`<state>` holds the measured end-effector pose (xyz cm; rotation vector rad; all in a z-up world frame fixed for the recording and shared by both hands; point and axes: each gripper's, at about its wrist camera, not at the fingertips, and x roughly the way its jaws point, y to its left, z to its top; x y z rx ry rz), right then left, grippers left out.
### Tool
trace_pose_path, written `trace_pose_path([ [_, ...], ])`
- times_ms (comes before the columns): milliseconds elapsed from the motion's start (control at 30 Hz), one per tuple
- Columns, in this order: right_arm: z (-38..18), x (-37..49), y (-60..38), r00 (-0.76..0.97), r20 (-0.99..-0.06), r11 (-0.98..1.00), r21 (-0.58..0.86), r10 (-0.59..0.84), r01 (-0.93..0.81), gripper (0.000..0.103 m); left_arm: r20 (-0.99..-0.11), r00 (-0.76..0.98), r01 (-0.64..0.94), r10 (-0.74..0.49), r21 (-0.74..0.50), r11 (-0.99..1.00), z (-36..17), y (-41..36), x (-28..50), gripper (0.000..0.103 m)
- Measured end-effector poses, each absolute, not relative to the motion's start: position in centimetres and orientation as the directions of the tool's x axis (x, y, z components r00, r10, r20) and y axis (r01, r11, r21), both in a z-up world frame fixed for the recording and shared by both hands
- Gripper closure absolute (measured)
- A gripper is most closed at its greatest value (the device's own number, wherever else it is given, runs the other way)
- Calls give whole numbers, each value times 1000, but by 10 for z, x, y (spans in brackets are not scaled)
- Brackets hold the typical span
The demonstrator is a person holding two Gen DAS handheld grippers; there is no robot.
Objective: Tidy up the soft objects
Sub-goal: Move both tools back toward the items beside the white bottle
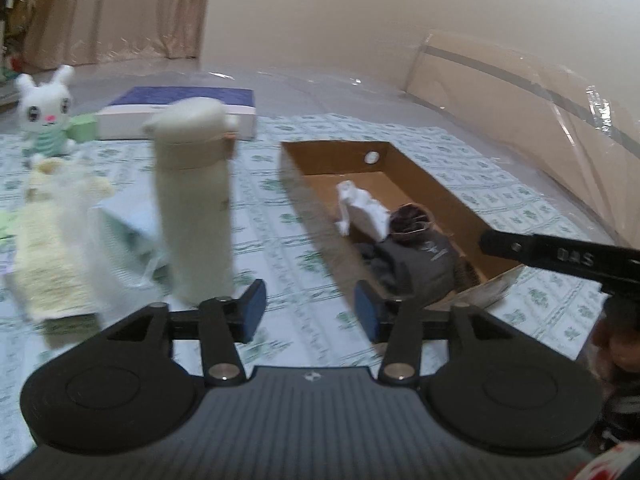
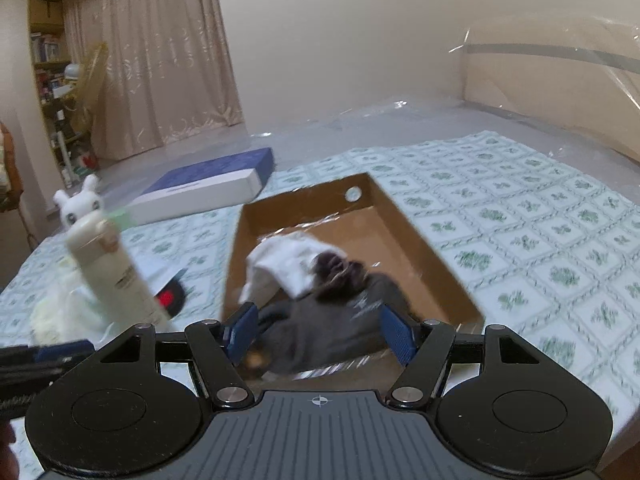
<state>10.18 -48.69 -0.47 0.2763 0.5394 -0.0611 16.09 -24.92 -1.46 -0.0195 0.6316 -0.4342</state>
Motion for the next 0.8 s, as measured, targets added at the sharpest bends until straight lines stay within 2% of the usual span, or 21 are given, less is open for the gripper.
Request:
trace_pose_path([
  [67, -4, 93, -475, 854, -520, 961, 247, 26, 121, 35, -566, 732, 368, -378, -139, 920, -12, -237, 154, 36],
  [267, 3, 75, -437, 855, -514, 967, 244, 67, 71, 35, -557, 766, 309, -320, -117, 944, -4, -195, 136, 24],
  [500, 8, 68, -394, 854, -507, 972, 235, 114, 9, 35, -555, 790, 239, -262, -115, 964, 3, -144, 121, 17],
  [800, 14, 67, -349, 850, -501, 976, 210, 162, -62, 35, -539, 819, 168, -198, -104, 980, 10, -91, 108, 16],
])
